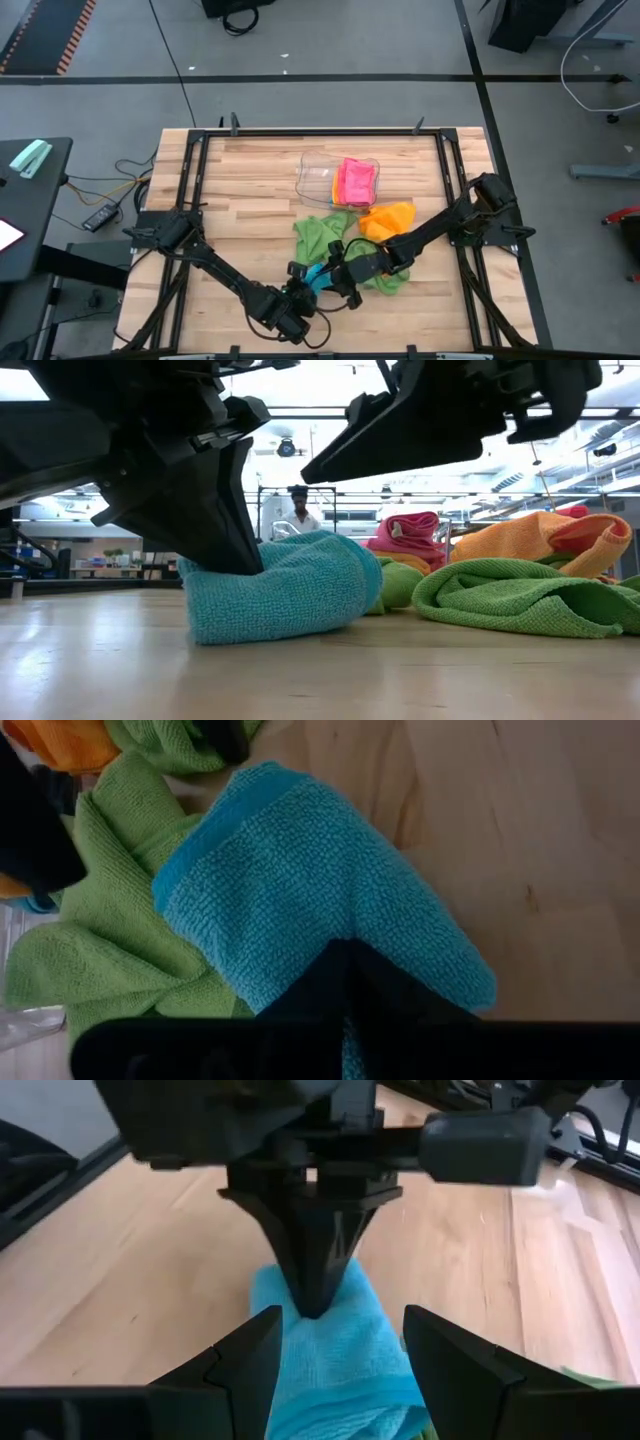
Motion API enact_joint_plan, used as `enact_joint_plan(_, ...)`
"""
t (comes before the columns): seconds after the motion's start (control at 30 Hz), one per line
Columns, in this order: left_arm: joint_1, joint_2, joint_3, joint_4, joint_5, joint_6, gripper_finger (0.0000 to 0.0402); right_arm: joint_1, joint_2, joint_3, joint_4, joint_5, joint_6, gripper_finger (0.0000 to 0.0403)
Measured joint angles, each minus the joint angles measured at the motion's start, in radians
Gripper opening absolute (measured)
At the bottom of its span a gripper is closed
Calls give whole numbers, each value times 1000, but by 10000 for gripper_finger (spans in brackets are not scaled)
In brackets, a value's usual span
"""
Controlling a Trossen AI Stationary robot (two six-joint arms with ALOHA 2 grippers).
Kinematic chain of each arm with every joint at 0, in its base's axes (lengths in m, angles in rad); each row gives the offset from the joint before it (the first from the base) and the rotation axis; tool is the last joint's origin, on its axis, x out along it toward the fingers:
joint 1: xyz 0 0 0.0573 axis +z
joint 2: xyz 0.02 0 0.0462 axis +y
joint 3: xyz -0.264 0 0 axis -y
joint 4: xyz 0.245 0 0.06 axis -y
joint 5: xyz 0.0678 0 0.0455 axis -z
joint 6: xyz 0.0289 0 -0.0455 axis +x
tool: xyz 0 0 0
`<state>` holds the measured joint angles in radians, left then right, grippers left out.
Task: Fold microfiber towels
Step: Put the folded blue microfiber cloth into the transparent bin
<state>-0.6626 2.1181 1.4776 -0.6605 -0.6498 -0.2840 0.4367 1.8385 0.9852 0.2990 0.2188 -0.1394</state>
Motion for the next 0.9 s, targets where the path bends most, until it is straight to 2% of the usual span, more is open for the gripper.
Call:
enact_joint_plan(0.33,-10,0,0,1,0,1,34,4,3,0,22,-10,28,229)
enact_joint_plan(0.57,-10,-1,0,1,0,-1,38,4,83,-1,68,-10,33,245)
enact_joint_plan(0.9,-9,-1,0,-1,0,-1,40,4,77,1,85,-7,19,248)
